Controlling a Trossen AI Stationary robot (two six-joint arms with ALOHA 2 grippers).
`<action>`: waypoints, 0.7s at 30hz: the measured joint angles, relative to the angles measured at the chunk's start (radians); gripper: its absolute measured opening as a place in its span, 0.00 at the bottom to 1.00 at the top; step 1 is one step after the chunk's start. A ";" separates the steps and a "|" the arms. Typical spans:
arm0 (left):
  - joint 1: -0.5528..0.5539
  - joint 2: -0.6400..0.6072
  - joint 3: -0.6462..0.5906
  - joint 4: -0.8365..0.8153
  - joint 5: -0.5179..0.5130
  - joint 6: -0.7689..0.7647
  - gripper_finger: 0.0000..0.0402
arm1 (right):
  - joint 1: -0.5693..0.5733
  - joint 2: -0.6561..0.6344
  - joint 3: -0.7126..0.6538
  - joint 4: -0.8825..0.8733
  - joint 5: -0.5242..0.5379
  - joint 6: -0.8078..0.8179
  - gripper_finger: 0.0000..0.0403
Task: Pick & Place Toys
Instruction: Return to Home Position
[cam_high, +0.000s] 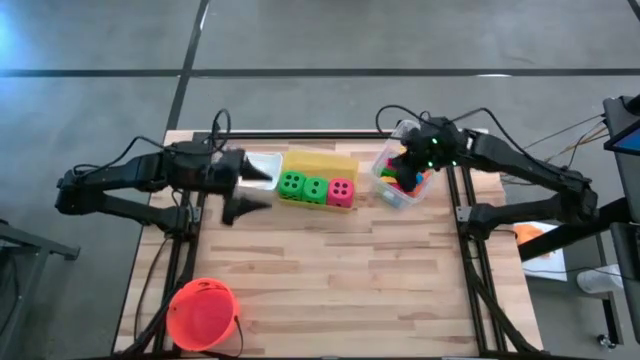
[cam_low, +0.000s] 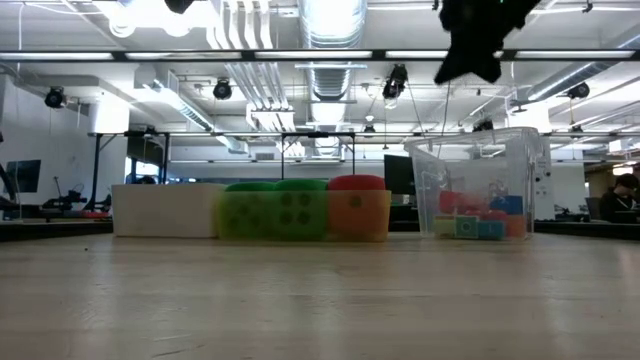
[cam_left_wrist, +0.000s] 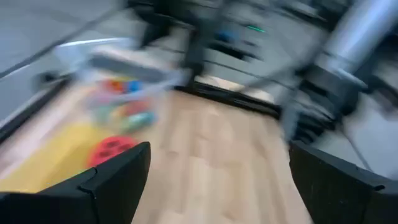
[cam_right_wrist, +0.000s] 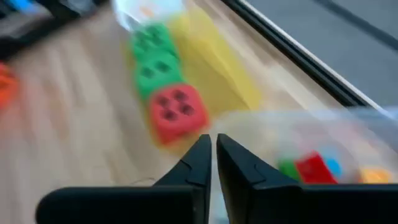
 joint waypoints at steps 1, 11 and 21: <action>-0.001 -0.008 -0.004 0.002 0.060 0.048 0.92 | 0.032 -0.013 0.000 0.023 0.002 0.016 0.06; -0.001 -0.308 -0.347 0.202 0.122 0.011 0.92 | 0.375 -0.140 -0.002 0.224 0.038 0.110 0.17; -0.002 -0.590 -0.721 0.409 0.142 -0.034 0.92 | 0.545 -0.171 -0.052 0.165 0.002 0.230 0.25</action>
